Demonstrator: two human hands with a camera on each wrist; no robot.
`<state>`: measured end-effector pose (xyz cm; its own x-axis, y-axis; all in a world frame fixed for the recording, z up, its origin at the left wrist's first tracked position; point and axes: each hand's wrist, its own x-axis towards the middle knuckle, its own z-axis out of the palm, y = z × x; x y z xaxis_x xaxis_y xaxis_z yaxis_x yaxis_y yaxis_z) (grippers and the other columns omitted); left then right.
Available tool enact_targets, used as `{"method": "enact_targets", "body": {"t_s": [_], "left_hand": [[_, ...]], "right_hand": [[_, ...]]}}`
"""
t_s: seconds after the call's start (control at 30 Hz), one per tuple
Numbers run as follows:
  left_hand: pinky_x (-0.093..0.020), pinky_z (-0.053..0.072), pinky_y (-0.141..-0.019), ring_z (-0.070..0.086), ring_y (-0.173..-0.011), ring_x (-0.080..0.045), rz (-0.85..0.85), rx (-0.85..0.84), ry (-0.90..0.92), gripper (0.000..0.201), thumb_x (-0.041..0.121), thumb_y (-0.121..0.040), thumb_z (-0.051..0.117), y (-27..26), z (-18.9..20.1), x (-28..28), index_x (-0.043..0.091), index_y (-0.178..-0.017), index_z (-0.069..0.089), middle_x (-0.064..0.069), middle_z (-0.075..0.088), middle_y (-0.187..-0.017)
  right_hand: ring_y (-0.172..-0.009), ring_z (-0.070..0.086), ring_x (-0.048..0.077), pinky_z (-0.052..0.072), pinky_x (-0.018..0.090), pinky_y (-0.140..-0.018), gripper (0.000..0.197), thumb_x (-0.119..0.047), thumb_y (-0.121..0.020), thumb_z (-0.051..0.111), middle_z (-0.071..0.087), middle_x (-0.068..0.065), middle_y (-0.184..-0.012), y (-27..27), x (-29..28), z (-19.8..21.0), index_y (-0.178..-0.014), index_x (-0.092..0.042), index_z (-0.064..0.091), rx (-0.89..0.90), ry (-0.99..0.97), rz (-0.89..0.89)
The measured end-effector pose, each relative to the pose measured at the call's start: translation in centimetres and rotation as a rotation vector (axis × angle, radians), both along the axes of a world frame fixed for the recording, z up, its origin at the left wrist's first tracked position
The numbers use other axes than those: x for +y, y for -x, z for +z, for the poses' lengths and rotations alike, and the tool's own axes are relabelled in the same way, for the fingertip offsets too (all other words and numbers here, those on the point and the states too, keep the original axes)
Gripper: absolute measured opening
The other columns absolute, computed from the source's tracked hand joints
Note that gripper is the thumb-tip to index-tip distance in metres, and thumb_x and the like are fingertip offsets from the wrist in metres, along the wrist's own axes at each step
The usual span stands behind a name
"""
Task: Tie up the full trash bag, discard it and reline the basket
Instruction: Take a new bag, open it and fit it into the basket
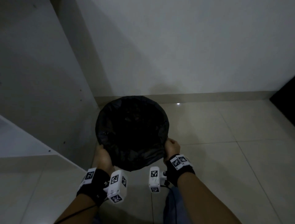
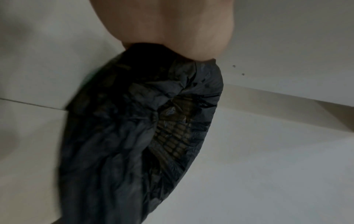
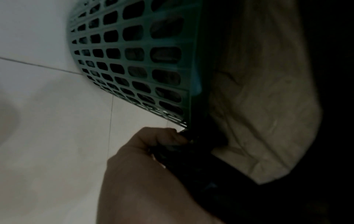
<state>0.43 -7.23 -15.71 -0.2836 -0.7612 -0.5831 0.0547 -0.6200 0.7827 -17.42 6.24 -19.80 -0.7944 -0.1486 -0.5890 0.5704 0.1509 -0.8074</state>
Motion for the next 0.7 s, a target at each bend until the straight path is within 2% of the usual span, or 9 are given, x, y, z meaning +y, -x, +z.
{"method": "enact_targets", "body": {"t_s": [0.07,0.13,0.17,0.23,0.3,0.37,0.47,0.57,0.7], "left_hand": [[-0.052,0.045,-0.102,0.044,-0.129,-0.046,-0.027,0.024,-0.052,0.053,0.041,-0.104,0.031,-0.3,0.4,0.9,0.008,-0.142,0.049,-0.030,0.039,-0.144],[-0.045,0.047,-0.097,0.051,-0.125,-0.038,-0.020,0.086,-0.070,0.051,0.041,-0.104,0.028,-0.5,0.1,1.4,0.015,-0.142,0.050,-0.019,0.049,-0.144],[-0.043,0.046,-0.096,0.053,-0.123,-0.036,-0.012,0.100,-0.079,0.049,0.038,-0.104,0.027,-0.5,-0.2,1.4,0.016,-0.140,0.052,-0.013,0.054,-0.141],[-0.046,0.045,-0.102,0.055,-0.121,-0.037,-0.004,0.125,-0.083,0.047,0.032,-0.102,0.028,-0.6,-0.7,1.2,0.014,-0.136,0.056,-0.013,0.059,-0.135],[-0.054,0.042,-0.105,0.056,-0.120,-0.040,-0.010,0.145,-0.116,0.046,0.036,-0.098,0.035,-0.6,-1.0,1.1,0.016,-0.133,0.059,-0.016,0.061,-0.132],[-0.060,0.042,-0.103,0.057,-0.119,-0.042,-0.034,0.114,-0.150,0.049,0.043,-0.091,0.043,-0.7,-2.4,1.0,0.020,-0.131,0.061,-0.015,0.062,-0.131],[-0.061,0.044,-0.100,0.058,-0.118,-0.042,-0.003,0.079,-0.169,0.055,0.051,-0.087,0.045,-0.5,-4.2,1.5,0.024,-0.131,0.060,-0.014,0.059,-0.136],[-0.055,0.046,-0.103,0.058,-0.116,-0.037,0.096,0.042,-0.101,0.053,0.045,-0.099,0.033,0.2,-1.6,3.2,0.016,-0.138,0.054,-0.014,0.058,-0.134],[-0.050,0.047,-0.102,0.059,-0.115,-0.036,0.101,-0.001,-0.089,0.052,0.039,-0.102,0.030,0.4,-1.2,3.8,0.010,-0.139,0.052,-0.014,0.059,-0.131]], "right_hand": [[-0.081,0.056,0.022,0.047,0.032,-0.071,0.019,-0.015,-0.096,0.047,0.062,0.007,-0.087,-0.2,-0.3,0.5,-0.088,-0.011,0.064,-0.005,0.046,0.047],[-0.075,0.055,0.022,0.047,0.031,-0.065,0.017,-0.016,-0.088,0.052,0.059,0.004,-0.078,-0.7,-0.3,0.7,-0.072,-0.017,0.058,-0.098,0.126,0.021],[-0.077,0.059,0.024,0.050,0.031,-0.067,0.010,-0.019,-0.082,0.056,0.064,0.005,-0.085,-1.0,-0.1,0.4,-0.077,-0.017,0.064,-0.130,0.179,0.025],[-0.100,0.067,0.031,0.055,0.041,-0.086,0.033,-0.026,-0.078,0.064,0.069,0.009,-0.114,-1.5,0.4,-0.9,-0.109,-0.019,0.072,-0.161,0.290,0.070],[-0.106,0.065,0.036,0.054,0.046,-0.093,0.037,-0.012,-0.088,0.063,0.066,0.016,-0.119,-2.2,1.1,-0.6,-0.125,-0.013,0.064,-0.118,0.288,0.070],[-0.096,0.064,0.035,0.055,0.043,-0.087,0.028,-0.002,-0.093,0.060,0.065,0.018,-0.107,-2.1,1.6,-1.1,-0.120,-0.010,0.059,-0.052,0.212,0.010],[-0.084,0.065,0.032,0.056,0.042,-0.077,0.027,-0.028,-0.086,0.071,0.067,0.015,-0.094,-2.6,1.4,-1.5,-0.094,-0.004,0.064,-0.056,0.055,-0.069],[-0.072,0.057,0.026,0.048,0.037,-0.066,0.033,-0.038,-0.082,0.053,0.060,0.007,-0.076,-3.5,1.0,-0.9,-0.068,-0.008,0.057,-0.083,0.070,-0.099],[-0.079,0.055,0.025,0.048,0.033,-0.070,0.013,-0.017,-0.082,0.055,0.056,0.006,-0.088,-4.9,1.0,-0.5,-0.093,-0.009,0.055,-0.018,0.181,-0.106]]}}
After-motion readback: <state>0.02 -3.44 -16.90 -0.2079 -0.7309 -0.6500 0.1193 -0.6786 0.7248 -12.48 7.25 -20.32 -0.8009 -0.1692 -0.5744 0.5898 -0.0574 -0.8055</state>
